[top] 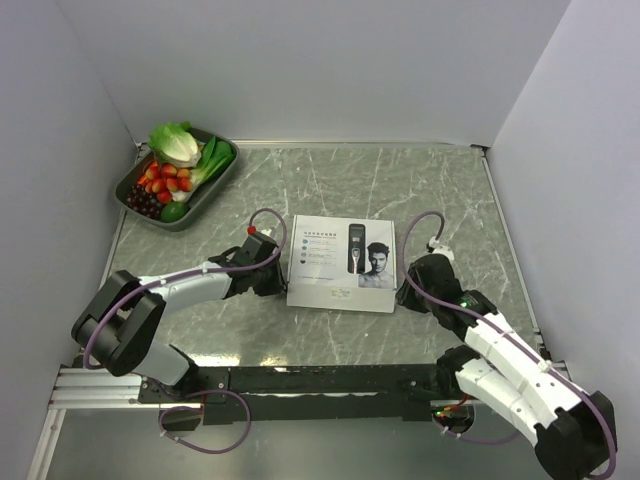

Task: Sort the hair-cutting tools

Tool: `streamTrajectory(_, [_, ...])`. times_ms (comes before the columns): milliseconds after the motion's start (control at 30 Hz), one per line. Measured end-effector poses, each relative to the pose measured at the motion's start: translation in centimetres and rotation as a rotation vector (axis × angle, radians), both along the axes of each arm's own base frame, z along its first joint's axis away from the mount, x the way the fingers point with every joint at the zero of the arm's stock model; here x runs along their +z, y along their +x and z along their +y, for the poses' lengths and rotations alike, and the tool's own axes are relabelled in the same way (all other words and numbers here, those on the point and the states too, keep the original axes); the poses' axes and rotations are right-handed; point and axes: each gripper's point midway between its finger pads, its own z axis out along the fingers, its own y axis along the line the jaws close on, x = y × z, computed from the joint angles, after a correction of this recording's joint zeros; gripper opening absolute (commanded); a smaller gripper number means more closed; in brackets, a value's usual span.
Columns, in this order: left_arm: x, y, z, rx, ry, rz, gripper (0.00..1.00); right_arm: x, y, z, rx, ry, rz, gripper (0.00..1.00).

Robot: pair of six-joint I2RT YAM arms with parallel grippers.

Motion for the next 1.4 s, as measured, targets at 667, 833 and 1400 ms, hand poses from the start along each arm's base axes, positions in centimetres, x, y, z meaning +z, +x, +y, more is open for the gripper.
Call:
streamTrajectory(667, [3.0,-1.1,-1.0,-0.041,-0.049,-0.055,0.16,-0.3,6.0,-3.2,-0.185,-0.157,-0.015,0.34])
streamTrajectory(833, [5.6,-2.4,-2.0,-0.063,-0.092,-0.108,0.16,-0.8,6.9,-3.3,-0.181,-0.139,-0.01,0.34])
streamTrajectory(1400, [2.8,-5.5,-2.6,-0.114,-0.016,-0.051,0.17,-2.9,6.6,-2.5,-0.122,-0.122,0.074,0.31])
